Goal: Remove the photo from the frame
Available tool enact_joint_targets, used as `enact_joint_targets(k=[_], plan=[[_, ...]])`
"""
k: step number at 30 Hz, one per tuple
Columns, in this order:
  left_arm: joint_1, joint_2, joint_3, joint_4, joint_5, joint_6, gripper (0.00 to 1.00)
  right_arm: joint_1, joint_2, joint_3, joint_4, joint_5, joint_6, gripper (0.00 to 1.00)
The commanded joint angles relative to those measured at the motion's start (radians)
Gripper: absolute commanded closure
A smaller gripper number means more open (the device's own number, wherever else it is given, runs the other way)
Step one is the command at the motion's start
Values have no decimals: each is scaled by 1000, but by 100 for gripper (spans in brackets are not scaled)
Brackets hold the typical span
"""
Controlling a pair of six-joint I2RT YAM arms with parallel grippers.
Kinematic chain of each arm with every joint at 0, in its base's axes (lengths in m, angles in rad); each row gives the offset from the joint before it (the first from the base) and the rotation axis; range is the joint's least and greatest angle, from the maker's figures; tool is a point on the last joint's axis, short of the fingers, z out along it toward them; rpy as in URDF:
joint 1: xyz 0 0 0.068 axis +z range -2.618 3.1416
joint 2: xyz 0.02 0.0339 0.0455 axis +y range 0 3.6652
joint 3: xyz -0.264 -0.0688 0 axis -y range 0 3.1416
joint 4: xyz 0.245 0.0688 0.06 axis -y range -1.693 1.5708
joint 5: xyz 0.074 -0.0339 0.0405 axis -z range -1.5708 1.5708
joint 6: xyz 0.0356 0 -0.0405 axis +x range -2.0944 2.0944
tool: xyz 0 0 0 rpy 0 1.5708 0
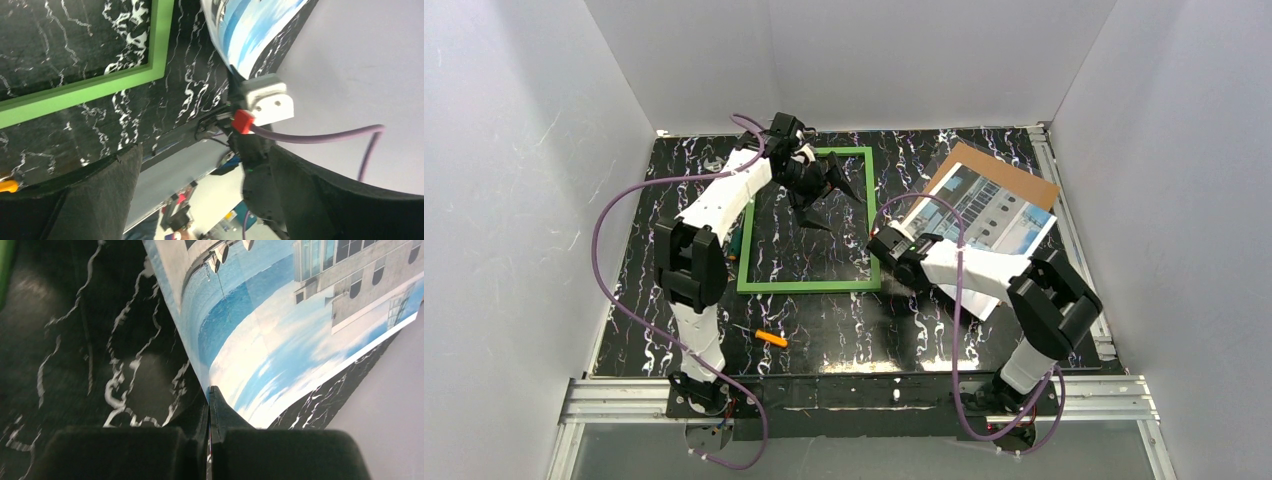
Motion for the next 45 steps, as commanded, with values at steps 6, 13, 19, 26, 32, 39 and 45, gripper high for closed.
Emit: enact_joint_targets(k=[6, 13, 19, 26, 32, 39, 45], plan=[[11, -199, 7, -284, -130, 306, 2, 57, -173, 145, -332, -304, 126, 99], [52, -296, -19, -358, -303, 417, 2, 152, -308, 227, -453, -490, 183, 99], [131, -378, -62, -335, -311, 413, 2, 248, -395, 361, -519, -684, 222, 99], [230, -454, -131, -281, -333, 368, 2, 270, -488, 580, -431, -938, 227, 99], [316, -531, -134, -263, -347, 324, 2, 269, -475, 892, -405, -769, 210, 99], [332, -520, -128, -225, -235, 278, 2, 245, -409, 1072, -365, -84, 112, 99], [333, -506, -188, -176, -184, 257, 2, 60, -370, 1036, -196, 134, -101, 99]])
